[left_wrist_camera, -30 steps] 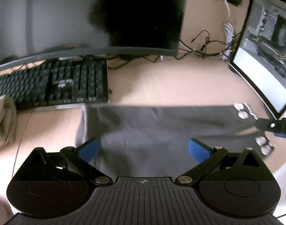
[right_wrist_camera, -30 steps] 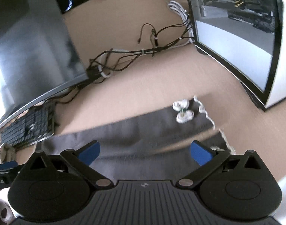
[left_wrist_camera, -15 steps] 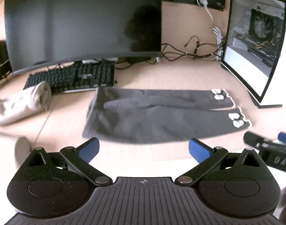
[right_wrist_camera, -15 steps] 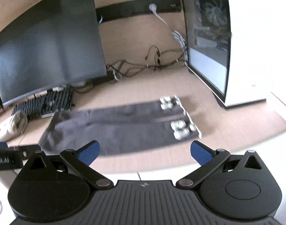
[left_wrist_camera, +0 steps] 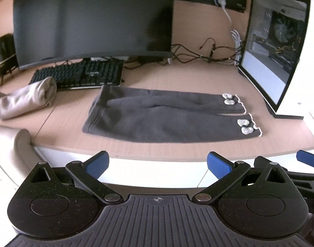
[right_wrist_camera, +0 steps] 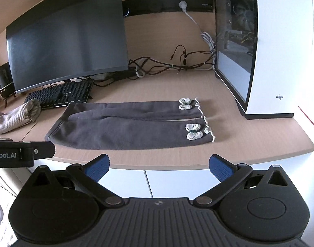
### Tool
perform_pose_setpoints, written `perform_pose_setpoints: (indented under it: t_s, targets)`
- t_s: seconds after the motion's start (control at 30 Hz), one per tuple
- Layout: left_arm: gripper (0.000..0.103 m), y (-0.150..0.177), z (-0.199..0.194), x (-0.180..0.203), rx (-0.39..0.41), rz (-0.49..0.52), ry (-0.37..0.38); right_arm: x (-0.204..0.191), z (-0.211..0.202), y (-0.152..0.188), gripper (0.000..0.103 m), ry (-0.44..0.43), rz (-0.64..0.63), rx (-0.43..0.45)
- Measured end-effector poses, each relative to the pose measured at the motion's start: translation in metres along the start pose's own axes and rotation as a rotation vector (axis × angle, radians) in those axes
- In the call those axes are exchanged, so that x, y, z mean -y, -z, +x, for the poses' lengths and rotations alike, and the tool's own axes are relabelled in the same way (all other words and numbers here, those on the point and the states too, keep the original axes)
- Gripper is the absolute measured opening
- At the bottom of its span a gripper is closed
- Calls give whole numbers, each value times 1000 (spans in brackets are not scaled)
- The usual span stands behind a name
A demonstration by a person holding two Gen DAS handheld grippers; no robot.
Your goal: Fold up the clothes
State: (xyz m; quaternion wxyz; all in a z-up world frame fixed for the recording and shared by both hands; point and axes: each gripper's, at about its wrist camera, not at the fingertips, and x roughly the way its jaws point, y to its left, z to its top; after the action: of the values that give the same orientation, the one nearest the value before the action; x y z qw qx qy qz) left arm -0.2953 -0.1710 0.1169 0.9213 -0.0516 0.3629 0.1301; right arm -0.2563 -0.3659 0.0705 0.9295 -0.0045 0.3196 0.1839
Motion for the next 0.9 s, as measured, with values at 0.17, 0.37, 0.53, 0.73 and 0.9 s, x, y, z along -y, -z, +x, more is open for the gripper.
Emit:
perform_pose_setpoints:
  t_s: [0.17,0.37,0.53,0.73,0.9]
  targets:
    - [103,-2,2,14,-2,47,6,12,1,1,103,0,25,-14]
    - [103,-1,7,20,-24,74,7,20,7,2,103,-11,54,-47]
    - [103,0,8,15,-31,65,3,16,10,1,103,-15,43,-54]
    - [103,0,12,9,-40,45,3,10,14,-1,103,-15,21,-60]
    - [103,-2,15,5,-43,35,4,7,18,-3,103,-13,1,-65]
